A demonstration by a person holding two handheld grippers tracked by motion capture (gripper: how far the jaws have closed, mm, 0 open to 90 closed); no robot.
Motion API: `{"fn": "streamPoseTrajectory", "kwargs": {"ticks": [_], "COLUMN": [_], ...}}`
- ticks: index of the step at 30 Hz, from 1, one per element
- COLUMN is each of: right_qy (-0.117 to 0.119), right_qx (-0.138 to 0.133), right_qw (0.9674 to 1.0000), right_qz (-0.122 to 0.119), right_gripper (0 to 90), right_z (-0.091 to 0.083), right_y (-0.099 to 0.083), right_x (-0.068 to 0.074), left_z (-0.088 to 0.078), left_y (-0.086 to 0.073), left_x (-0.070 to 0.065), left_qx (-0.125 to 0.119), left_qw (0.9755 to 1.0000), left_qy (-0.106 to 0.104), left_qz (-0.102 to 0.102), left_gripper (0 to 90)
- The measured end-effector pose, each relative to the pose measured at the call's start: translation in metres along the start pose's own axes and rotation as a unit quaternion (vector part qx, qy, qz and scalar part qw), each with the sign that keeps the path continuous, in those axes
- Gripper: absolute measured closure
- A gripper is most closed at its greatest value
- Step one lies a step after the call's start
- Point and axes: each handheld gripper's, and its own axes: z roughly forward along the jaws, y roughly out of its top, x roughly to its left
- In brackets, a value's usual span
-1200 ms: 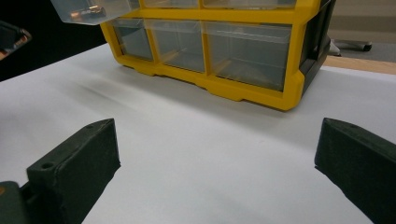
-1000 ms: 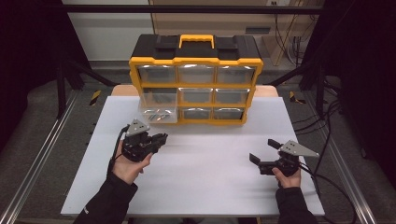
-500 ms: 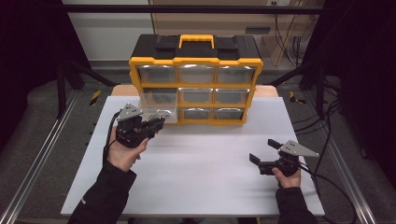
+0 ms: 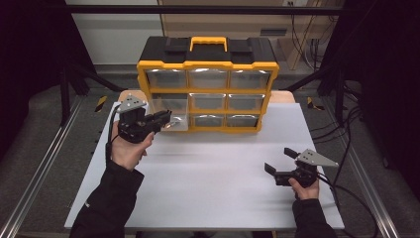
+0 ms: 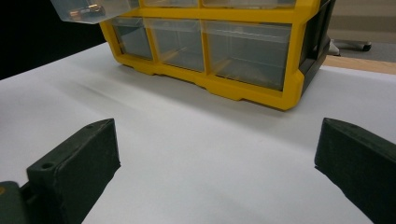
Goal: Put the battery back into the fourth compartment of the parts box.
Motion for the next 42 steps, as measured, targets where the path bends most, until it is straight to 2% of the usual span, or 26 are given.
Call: {"fn": "streamPoseTrajectory", "kwargs": {"ticks": [12,22,24,30,38,42], "right_qy": [-0.001,0.000,0.000,0.001,0.001,0.000], "right_qx": [0.000,-0.001,-0.001,-0.002,0.000,0.000], "right_qw": [1.0000,1.0000,1.0000,1.0000,1.0000,1.0000], "right_qz": [-0.001,0.000,0.000,-0.001,0.000,-0.002], "right_gripper": [0.3,0.3,0.3,0.3,0.3,0.3], "right_z": [0.000,0.000,0.000,-0.001,0.000,0.000], "right_y": [0.000,0.000,0.000,0.000,0.000,0.000], "right_x": [0.000,0.000,0.000,-0.001,0.000,-0.001], "left_z": [0.010,0.030,0.037,0.047,0.055,0.059], "left_y": [0.023,0.027,0.025,0.016,0.004,-0.001], "left_x": [0.014,0.031,0.037,0.049,0.056,0.058], "left_qx": [-0.008,0.002,0.008,0.022,0.041,0.052], "left_qw": [0.9996,0.9989,0.9985,0.9980,0.9969,0.9966], "left_qy": [0.026,0.046,0.054,0.060,0.067,0.064], "left_qz": [0.000,0.000,-0.002,-0.005,-0.004,0.002], "left_gripper": [76.4,76.4,76.3,76.4,76.3,76.1]}}
